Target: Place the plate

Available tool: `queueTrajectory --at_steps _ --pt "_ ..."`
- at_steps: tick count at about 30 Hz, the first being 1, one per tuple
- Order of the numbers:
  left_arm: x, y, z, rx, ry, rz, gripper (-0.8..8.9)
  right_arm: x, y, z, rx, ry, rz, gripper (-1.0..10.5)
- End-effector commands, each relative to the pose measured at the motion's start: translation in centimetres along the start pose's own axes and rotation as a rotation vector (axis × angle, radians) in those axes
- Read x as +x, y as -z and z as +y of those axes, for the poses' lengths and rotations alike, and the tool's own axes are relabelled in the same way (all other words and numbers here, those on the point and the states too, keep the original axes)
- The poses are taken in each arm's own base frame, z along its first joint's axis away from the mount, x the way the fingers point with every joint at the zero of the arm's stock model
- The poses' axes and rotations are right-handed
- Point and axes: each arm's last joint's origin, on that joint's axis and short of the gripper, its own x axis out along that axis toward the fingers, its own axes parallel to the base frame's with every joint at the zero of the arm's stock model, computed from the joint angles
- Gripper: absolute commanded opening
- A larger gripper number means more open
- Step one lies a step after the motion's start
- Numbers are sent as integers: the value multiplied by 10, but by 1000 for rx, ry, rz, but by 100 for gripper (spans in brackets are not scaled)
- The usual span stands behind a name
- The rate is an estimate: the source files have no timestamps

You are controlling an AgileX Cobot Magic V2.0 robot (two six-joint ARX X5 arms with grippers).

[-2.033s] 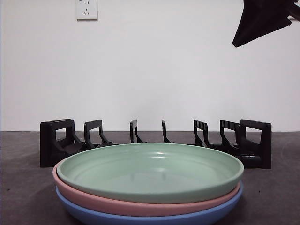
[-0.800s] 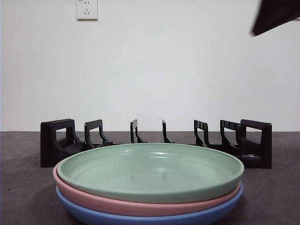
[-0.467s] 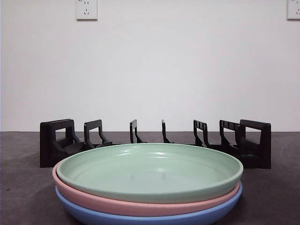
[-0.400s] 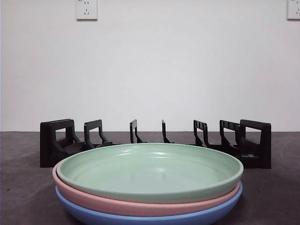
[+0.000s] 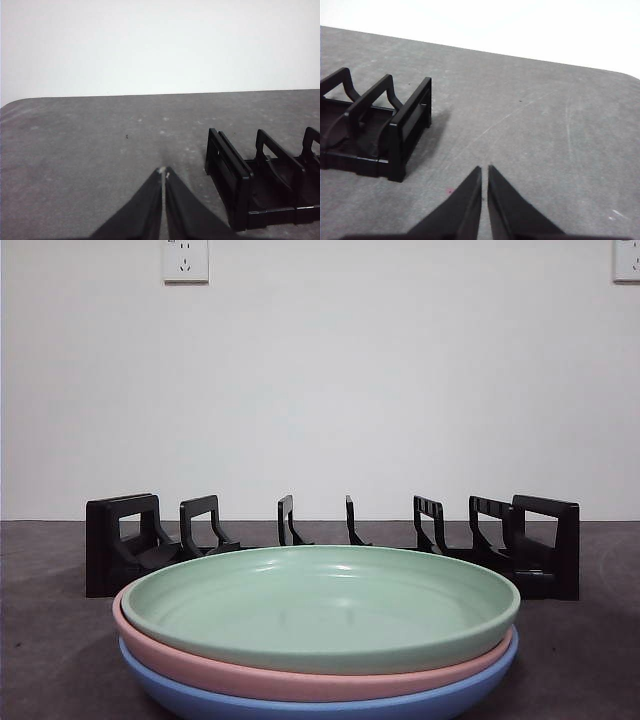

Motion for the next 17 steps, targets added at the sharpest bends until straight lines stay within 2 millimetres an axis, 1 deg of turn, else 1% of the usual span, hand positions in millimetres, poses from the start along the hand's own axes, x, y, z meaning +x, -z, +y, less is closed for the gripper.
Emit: queueTrajectory --at_steps 1,6,17 --pt "1 5 0 -5 -3 7 8 0 -1 -1 8 16 -20 19" --pt "1 5 0 -5 -3 7 8 0 -5 -1 6 20 -58 19" --pt "1 5 0 -5 -3 7 8 0 -5 -1 6 20 -61 19"
